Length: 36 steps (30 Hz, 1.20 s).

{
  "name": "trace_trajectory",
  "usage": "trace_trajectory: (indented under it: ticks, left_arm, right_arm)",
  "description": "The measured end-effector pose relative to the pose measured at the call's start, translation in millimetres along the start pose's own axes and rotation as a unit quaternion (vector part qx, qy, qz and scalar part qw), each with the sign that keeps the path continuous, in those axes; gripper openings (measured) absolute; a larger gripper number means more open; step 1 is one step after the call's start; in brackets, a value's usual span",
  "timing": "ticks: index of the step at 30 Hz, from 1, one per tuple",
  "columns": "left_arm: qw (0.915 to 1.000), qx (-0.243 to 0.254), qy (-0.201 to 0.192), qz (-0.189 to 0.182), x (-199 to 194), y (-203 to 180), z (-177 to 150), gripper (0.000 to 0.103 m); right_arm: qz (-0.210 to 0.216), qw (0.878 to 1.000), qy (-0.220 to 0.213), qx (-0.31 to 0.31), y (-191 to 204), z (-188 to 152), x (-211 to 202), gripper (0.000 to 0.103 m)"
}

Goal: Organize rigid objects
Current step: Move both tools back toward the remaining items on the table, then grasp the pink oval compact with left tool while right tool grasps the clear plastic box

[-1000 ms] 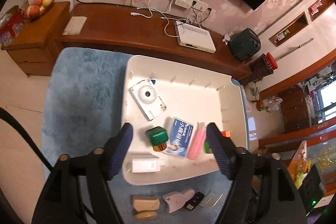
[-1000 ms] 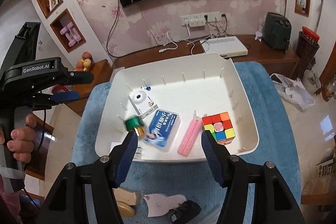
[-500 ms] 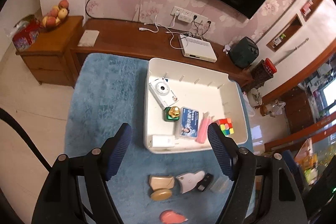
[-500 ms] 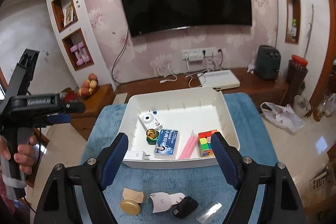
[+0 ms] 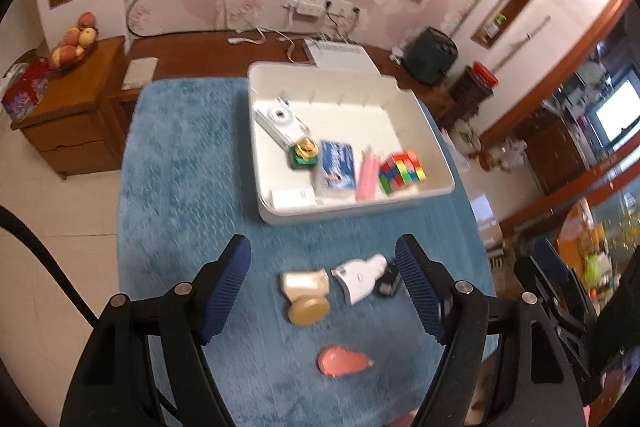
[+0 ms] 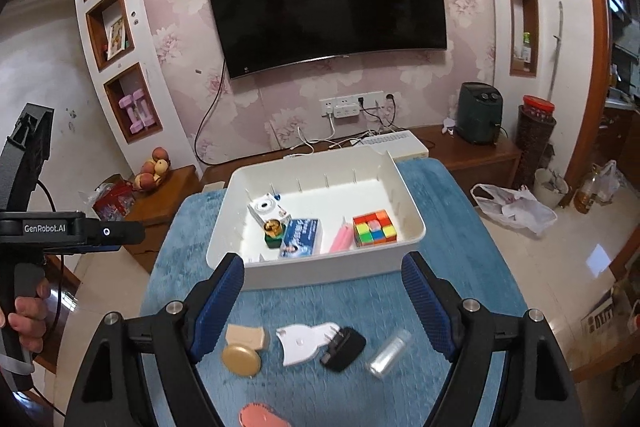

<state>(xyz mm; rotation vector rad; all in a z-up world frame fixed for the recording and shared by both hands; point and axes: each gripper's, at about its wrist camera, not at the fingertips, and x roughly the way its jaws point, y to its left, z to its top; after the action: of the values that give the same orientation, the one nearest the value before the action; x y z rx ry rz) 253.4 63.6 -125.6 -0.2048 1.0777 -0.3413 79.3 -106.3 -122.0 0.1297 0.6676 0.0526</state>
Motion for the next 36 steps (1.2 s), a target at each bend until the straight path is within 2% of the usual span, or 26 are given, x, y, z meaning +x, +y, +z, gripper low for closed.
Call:
trace_trajectory:
  ticks: [4,11,15,23,30,33,36]
  left_arm:
    - [0.9994,0.006,0.029,-0.019,10,-7,-16,0.078]
    - [0.9971,0.012,0.069,-0.029,30,-25,-41,0.078]
    - [0.9945,-0.007,0.097,-0.039,44,-34,-57,0.078]
    - [0.9872,-0.065,0.142,-0.030,76,-46,-90,0.078]
    - [0.9742,-0.153,0.165,-0.021,100,-44,-116,0.079]
    - [0.9656,-0.198,0.168,-0.012,109,-37,-127,0.083]
    - [0.9524,-0.248,0.178,0.001,120,-29,-138,0.084]
  right_arm:
    - [-0.003,1.000,0.003,-0.002,-3,-17,-5,0.082]
    - [0.004,1.000,0.023,0.010,-16,-38,-7,0.084]
    - [0.009,0.999,0.039,-0.006,-25,-44,1,0.084]
    - [0.039,0.993,0.095,-0.051,-46,-57,14,0.084]
    - [0.063,0.983,0.149,-0.088,-67,-60,31,0.084]
    - [0.075,0.977,0.167,-0.111,-73,-58,40,0.084]
    - [0.087,0.969,0.182,-0.139,-77,-56,52,0.084]
